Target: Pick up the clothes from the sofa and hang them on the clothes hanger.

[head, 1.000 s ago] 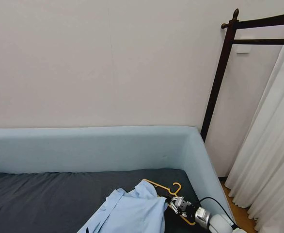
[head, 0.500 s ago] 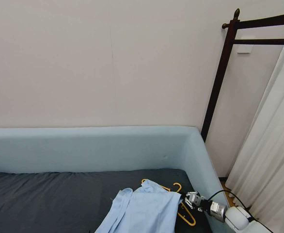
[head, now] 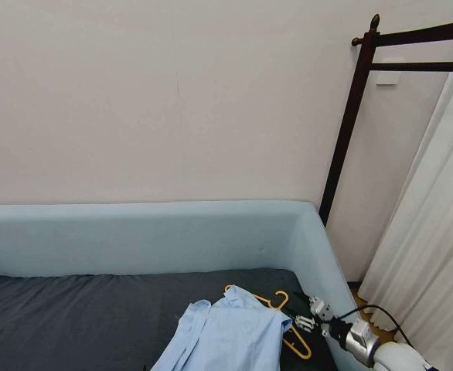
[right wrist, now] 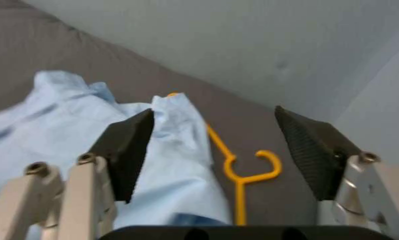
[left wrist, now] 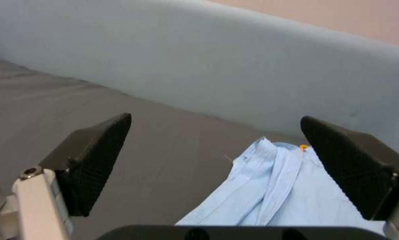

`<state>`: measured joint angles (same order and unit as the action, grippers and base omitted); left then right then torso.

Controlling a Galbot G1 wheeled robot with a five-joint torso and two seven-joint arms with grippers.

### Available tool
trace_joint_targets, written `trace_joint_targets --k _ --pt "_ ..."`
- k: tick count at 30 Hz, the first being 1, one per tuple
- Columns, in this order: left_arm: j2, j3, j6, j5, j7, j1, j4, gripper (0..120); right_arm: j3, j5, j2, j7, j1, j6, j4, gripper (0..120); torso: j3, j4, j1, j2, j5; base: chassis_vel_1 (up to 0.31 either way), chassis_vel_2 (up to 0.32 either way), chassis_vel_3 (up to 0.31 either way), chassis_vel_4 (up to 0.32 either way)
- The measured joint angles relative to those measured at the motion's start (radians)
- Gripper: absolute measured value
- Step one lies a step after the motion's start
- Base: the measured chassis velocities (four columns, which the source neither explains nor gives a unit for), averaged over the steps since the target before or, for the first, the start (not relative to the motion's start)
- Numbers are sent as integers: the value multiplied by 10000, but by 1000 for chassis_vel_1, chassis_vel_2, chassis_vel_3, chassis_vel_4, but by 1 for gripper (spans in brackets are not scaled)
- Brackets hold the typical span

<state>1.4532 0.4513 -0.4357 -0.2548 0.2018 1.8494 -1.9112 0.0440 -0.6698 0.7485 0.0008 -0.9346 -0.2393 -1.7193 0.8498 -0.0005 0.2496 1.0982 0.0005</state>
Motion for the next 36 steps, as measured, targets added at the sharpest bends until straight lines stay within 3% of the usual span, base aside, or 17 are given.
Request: trace_joint_targets --k 3,5,6,11,16,21,31,36 --pt "64 20 -16 41 -4 52 1 100 777 -1242 1105 955 793 -1128 -24 88 1 2 1 -1 6 0 0 0 0" --pt "99 40 -54 84 -4 85 33 100 1301 -1502 1870 1159 1367 -1302 504 97 2 3 1 0 1 0 0 0 0" --pt "99 40 -54 84 -4 85 33 100 1301 -1502 1870 1159 1367 -1302 504 97 2 3 1 0 1 0 0 0 0" --pt "199 54 -162 214 3 138 155 100 2287 -1810 3679 1214 2653 -1339 2742 100 2 5 3 -1 2 0 0 0 0" --pt "258 78 -199 218 12 123 250 100 2573 -1824 4513 1149 3131 -1337 3974 100 2 2 3 -1 0 0 0 0 0" --pt "372 84 -226 224 23 94 361 100 2543 -1758 5857 890 3572 -1245 5969 100 2 3 3 -1 3 0 0 0 0" --pt "430 101 -252 224 31 24 563 100 2304 -1200 7106 223 4270 -708 8495 100 2 1 3 -2 3 0 0 0 0" --pt "442 102 -253 225 32 -20 597 100 2256 -792 7655 -99 4525 -423 9469 90 1 3 3 -1 4 0 0 0 0"
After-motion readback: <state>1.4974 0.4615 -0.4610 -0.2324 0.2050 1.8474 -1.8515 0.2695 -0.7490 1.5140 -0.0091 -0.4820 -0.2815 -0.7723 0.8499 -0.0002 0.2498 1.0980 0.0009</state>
